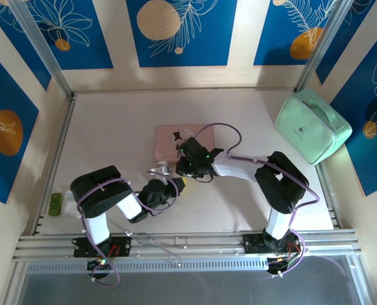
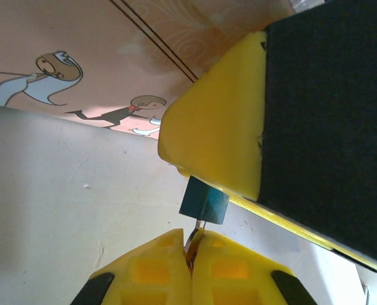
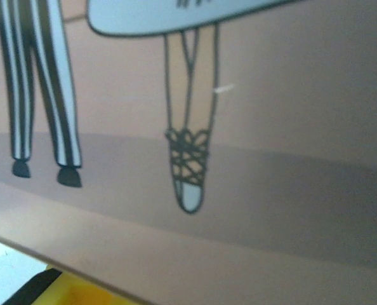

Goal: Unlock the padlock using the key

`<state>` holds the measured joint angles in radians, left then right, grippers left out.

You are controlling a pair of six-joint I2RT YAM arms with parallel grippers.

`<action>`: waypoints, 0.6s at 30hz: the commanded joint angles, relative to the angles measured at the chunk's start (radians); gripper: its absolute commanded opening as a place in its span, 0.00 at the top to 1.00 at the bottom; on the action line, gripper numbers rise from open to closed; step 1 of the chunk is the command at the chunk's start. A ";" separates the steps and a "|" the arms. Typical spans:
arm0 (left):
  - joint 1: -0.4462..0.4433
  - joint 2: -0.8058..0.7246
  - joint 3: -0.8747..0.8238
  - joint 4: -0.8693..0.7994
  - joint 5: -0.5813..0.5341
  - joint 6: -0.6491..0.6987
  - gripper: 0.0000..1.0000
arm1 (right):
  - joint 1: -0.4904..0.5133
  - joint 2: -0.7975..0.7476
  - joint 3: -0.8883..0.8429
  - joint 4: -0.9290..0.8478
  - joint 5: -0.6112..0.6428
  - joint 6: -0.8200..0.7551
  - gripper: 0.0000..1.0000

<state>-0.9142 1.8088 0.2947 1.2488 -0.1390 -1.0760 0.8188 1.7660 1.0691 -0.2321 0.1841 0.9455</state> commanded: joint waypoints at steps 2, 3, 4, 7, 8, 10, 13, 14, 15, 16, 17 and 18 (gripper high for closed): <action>0.008 -0.022 0.020 0.048 0.001 0.016 1.00 | 0.003 0.019 0.031 -0.063 0.002 -0.001 0.79; 0.008 -0.022 0.020 0.044 -0.002 0.017 1.00 | 0.004 0.020 0.033 -0.070 0.004 -0.001 0.81; 0.009 -0.023 0.020 0.042 -0.002 0.017 1.00 | 0.005 0.021 0.037 -0.082 0.007 -0.001 0.84; 0.008 -0.028 0.020 0.033 -0.002 0.021 0.85 | 0.003 0.031 0.064 -0.132 0.011 0.000 0.90; 0.007 -0.030 0.016 0.035 -0.004 0.022 0.74 | 0.001 0.038 0.081 -0.158 0.010 0.001 0.91; 0.008 -0.043 0.004 0.038 -0.013 0.022 0.52 | -0.001 0.057 0.119 -0.211 0.000 -0.002 0.93; 0.008 -0.078 -0.019 0.035 -0.023 0.038 0.41 | -0.003 0.091 0.172 -0.287 -0.021 -0.002 0.95; 0.007 -0.092 -0.026 0.027 -0.030 0.041 0.42 | -0.003 0.098 0.181 -0.299 -0.027 -0.002 0.95; 0.007 -0.102 -0.031 0.019 -0.036 0.044 0.43 | -0.003 0.101 0.186 -0.305 -0.033 -0.001 0.96; 0.007 -0.113 -0.034 0.010 -0.038 0.048 0.45 | -0.004 0.107 0.191 -0.312 -0.037 0.001 0.95; 0.009 -0.121 -0.033 0.000 -0.037 0.050 0.49 | -0.004 0.111 0.196 -0.318 -0.041 0.001 0.95; 0.007 -0.123 -0.031 -0.009 -0.035 0.048 0.52 | -0.004 0.113 0.199 -0.324 -0.041 0.001 0.95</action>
<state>-0.9134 1.7149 0.2695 1.2400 -0.1574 -1.0435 0.8150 1.8549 1.2488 -0.4740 0.1768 0.9463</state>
